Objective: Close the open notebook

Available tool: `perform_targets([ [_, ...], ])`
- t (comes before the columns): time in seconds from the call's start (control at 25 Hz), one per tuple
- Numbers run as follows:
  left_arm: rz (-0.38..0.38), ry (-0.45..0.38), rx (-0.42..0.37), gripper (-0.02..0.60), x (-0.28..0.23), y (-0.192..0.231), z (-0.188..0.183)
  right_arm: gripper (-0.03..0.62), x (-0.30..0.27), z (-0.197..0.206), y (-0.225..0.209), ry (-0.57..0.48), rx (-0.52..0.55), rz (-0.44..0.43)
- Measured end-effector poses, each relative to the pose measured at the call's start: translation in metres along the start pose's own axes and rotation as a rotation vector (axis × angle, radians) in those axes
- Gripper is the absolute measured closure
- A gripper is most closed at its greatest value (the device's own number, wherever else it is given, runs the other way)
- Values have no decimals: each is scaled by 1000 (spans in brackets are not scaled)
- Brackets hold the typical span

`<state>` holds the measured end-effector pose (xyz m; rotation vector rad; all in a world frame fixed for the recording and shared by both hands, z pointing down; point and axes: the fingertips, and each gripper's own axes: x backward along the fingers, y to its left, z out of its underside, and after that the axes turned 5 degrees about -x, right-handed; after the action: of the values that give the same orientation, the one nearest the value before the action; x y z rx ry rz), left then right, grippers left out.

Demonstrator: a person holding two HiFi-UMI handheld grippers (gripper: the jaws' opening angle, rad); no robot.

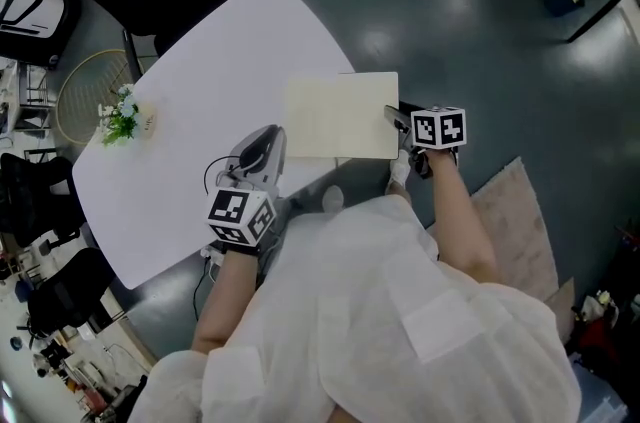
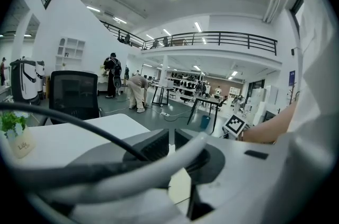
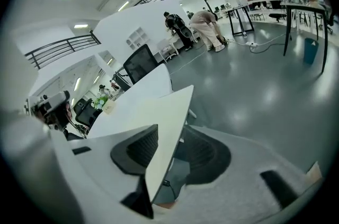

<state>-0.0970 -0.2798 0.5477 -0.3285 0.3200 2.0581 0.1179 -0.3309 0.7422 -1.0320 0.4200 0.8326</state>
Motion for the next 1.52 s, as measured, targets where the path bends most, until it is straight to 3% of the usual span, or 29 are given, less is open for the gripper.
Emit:
perform_targets([
  [0.6, -29, -74, -18, 551, 62, 21, -13, 442, 22, -32, 102, -111, 262, 27],
  [1.24, -114, -128, -4, 551, 131, 63, -8, 428, -26, -30, 235, -115, 432, -125],
  [1.52, -142, -147, 5, 551, 147, 84, -7, 437, -27, -30, 265, -127, 469, -155],
])
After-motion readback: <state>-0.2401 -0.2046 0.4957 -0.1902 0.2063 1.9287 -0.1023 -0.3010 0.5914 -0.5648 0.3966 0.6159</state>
